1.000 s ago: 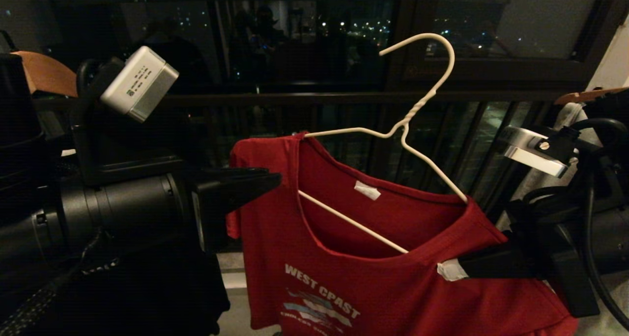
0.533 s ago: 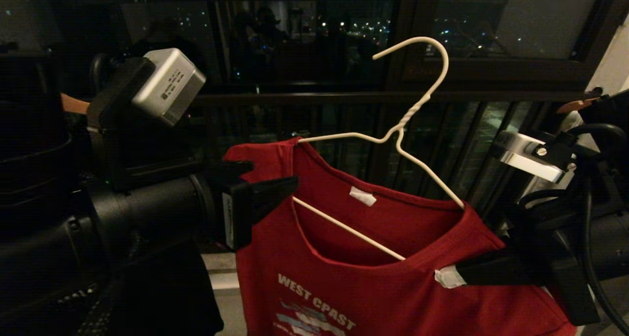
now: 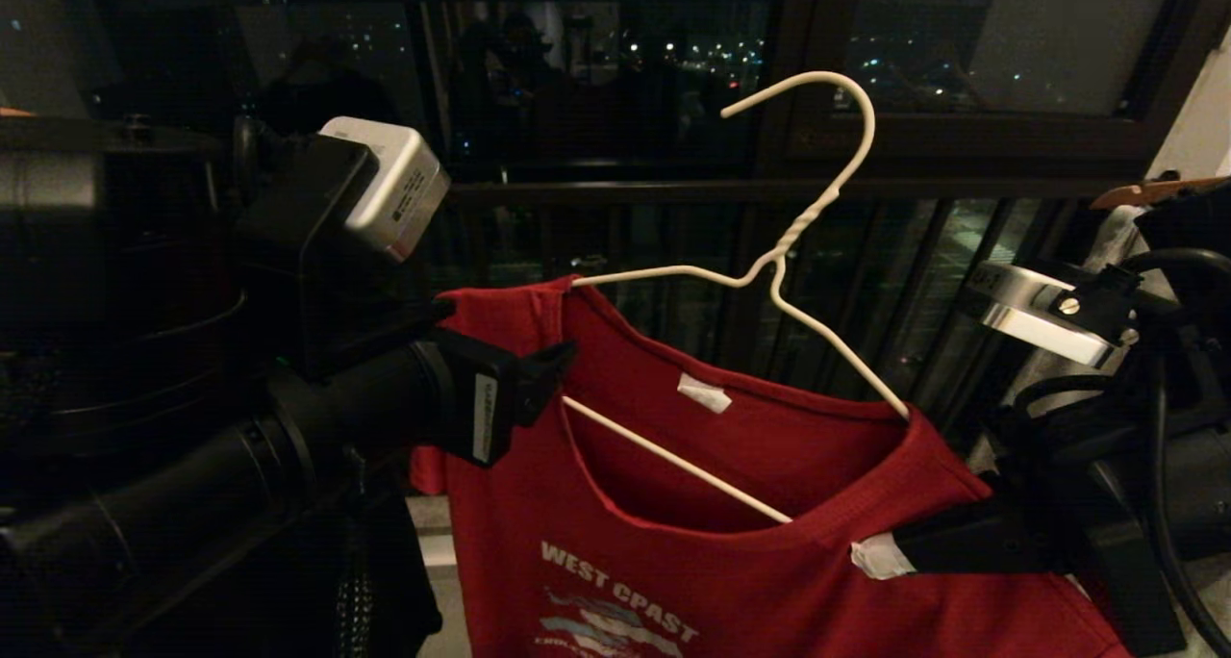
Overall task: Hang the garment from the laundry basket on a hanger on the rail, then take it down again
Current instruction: Take the clothes off the clothes rack
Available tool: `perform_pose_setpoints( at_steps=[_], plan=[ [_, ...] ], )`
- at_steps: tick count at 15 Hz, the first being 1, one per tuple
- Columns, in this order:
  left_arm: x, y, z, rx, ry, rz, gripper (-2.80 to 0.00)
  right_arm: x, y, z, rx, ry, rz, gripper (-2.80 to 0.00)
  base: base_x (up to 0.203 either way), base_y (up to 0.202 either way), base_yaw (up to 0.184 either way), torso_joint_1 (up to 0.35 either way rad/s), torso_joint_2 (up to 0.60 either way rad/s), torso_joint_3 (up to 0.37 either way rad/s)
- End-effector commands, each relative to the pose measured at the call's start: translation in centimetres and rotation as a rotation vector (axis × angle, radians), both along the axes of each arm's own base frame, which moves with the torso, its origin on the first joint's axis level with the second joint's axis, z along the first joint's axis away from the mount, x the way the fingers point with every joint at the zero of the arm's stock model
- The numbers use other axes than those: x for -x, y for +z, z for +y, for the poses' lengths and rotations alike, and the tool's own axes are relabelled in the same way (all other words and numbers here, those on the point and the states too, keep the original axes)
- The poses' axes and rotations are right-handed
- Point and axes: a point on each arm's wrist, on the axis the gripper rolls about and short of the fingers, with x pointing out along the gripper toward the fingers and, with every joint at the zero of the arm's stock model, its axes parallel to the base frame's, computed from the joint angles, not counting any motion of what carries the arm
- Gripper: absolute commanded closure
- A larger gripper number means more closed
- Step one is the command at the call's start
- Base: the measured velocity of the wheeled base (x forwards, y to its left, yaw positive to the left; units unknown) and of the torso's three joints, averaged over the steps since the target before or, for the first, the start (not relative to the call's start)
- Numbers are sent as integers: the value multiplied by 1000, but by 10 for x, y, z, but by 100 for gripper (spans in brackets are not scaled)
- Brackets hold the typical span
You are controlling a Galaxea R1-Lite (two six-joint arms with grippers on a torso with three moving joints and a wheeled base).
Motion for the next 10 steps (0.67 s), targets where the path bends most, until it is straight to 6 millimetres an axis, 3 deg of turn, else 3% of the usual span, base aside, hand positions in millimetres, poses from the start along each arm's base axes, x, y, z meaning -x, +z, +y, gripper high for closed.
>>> perform_pose_setpoints(
  at_steps=[1,5,10],
  plan=[
    [-3,-3,-3,-6,19,-19,-280,2,-1,1,0,16,5,0,0,0,0,0,0,0],
    [-7,-14,-14,-62,76,-64,-280,3,-1,2,0,18,8,0,0,0,0,0,0,0],
    [-6,-12,-25,-74,158,-74,-280,3,0,2,10,-8,-2,0,0,0,0,0,0,0]
  ],
)
